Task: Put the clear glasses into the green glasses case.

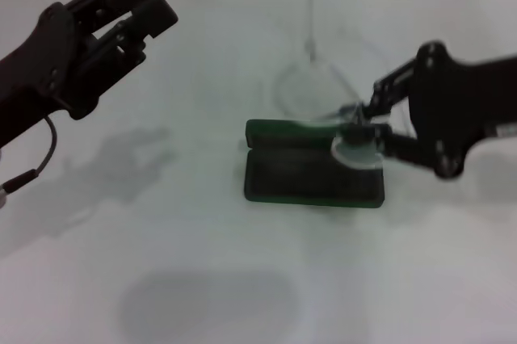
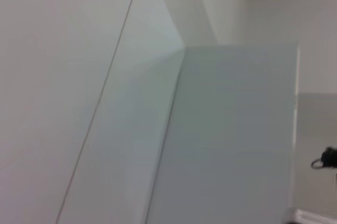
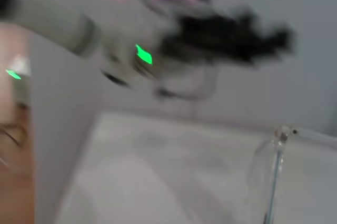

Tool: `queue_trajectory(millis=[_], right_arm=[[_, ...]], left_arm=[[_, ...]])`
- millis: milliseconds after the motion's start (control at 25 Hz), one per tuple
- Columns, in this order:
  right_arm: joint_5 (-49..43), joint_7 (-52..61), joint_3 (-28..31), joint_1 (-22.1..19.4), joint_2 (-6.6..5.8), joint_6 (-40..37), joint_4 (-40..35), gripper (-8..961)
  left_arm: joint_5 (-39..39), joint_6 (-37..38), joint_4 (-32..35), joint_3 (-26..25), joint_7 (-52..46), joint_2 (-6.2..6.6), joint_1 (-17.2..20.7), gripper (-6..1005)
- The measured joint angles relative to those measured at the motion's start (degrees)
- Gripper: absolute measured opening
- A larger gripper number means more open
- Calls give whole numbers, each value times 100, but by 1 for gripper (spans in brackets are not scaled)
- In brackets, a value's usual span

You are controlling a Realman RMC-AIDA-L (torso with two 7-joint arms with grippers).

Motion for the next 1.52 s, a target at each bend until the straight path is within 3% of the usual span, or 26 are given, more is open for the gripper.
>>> queue_trajectory(millis=[160, 240, 400, 720, 840, 1520], right_arm=[[1140, -1611, -437, -413, -13, -24, 592, 114], [1330, -1908, -545, -416, -12, -34, 807, 114], [1634, -2470, -907, -196, -14, 70, 1531, 115], [1667, -2731, -1480, 293, -17, 625, 2206, 114], [1648, -2740, -1662, 399, -23, 675, 2304, 114], [1884, -3020, -1849, 169, -10, 527, 1877, 113]], left_arm=[[-2, 137, 2, 3, -194, 2, -112, 413], [54, 159, -5, 17, -256, 2, -168, 413], [187, 225, -250, 30, -201, -16, -351, 412], [209, 359, -447, 114, -25, -23, -504, 213], [211, 360, -573, 159, 37, -24, -570, 144], [422, 312, -891, 139, 229, 4, -673, 143]])
